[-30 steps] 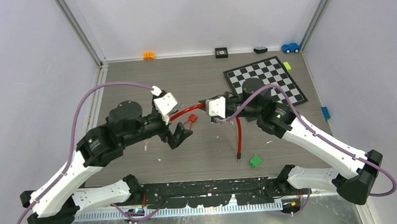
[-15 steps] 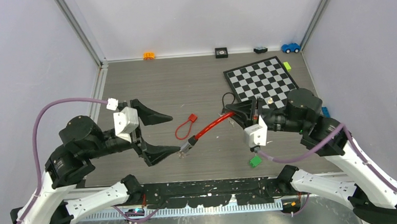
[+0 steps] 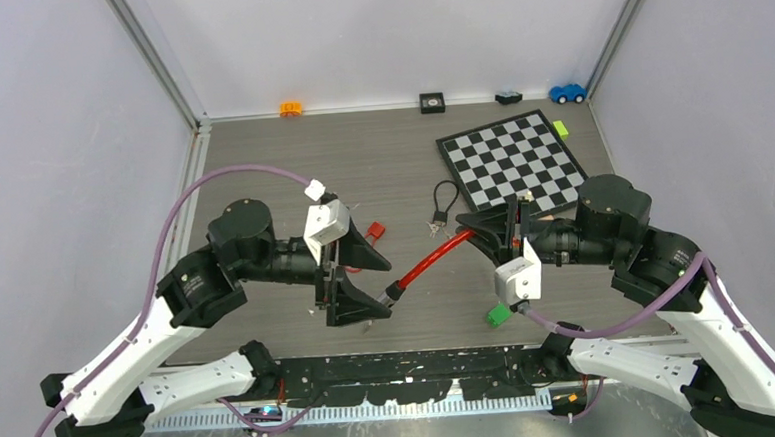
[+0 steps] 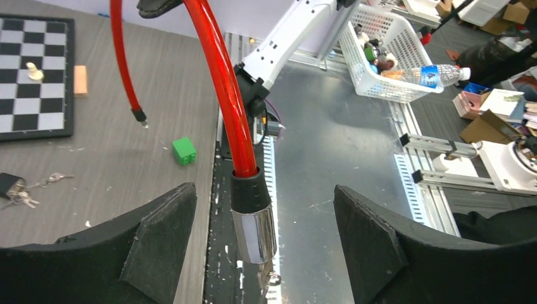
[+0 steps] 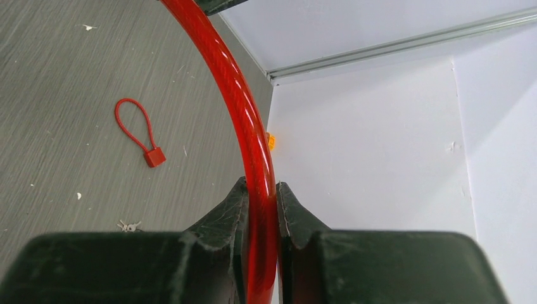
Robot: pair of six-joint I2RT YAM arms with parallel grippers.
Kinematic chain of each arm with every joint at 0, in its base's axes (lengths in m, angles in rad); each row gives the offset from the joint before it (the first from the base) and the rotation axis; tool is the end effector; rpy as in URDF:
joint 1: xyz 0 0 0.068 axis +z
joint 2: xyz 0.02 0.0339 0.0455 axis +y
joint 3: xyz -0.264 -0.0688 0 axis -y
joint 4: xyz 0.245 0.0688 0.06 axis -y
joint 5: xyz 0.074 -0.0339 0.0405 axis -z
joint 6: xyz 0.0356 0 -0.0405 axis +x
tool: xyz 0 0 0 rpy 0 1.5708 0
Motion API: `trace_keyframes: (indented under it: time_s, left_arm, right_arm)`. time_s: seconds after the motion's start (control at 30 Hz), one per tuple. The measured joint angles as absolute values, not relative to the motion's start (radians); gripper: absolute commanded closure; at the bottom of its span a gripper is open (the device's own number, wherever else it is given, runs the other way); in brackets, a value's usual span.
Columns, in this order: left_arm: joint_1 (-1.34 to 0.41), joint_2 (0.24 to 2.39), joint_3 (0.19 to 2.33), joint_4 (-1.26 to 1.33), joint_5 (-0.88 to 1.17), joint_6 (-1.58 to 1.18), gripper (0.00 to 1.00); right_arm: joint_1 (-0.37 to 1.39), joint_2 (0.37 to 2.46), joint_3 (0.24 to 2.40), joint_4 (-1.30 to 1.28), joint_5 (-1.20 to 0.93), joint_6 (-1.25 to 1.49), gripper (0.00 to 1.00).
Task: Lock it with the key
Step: Adjust the lock.
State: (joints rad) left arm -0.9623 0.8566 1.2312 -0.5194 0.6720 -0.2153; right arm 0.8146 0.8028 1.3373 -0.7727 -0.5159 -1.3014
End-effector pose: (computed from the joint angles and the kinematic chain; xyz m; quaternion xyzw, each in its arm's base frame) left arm 0.0698 -0.1390 0.4438 0.4614 0.5862 -0.5504 0.3750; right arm 0.0688 0.0985 0.4551 -0.7397 0.2355 0.0506 0.6283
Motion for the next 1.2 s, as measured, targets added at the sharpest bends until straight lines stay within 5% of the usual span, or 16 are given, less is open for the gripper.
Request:
trace_keyframes:
  time_s: [0.63,0.93,1.03,1.2]
  left_arm:
    - [-0.959,0.869,1.097,-0.366,0.860,-0.365,0.29]
    - [-0.953,0.874,1.082,-0.342,0.879,-0.385,0.69]
    - [-0.952,0.877,1.078,-0.333,0.886,-0.393,0.96]
    - [-0.949,0.879,1.070,-0.348,0.857,-0.372,1.00]
  right_arm:
    - [0.815,0.789,1.349,-0.789,-0.548,-1.327,0.99]
    - [0.815,0.774,1.349,-0.786,-0.549,-1.327,0.99]
    - [0.815,0.775,1.349,-0.786,-0.550,-1.327,0.99]
    - [0.815,0.775,1.348,-0.785,-0.537,-1.327,0.99]
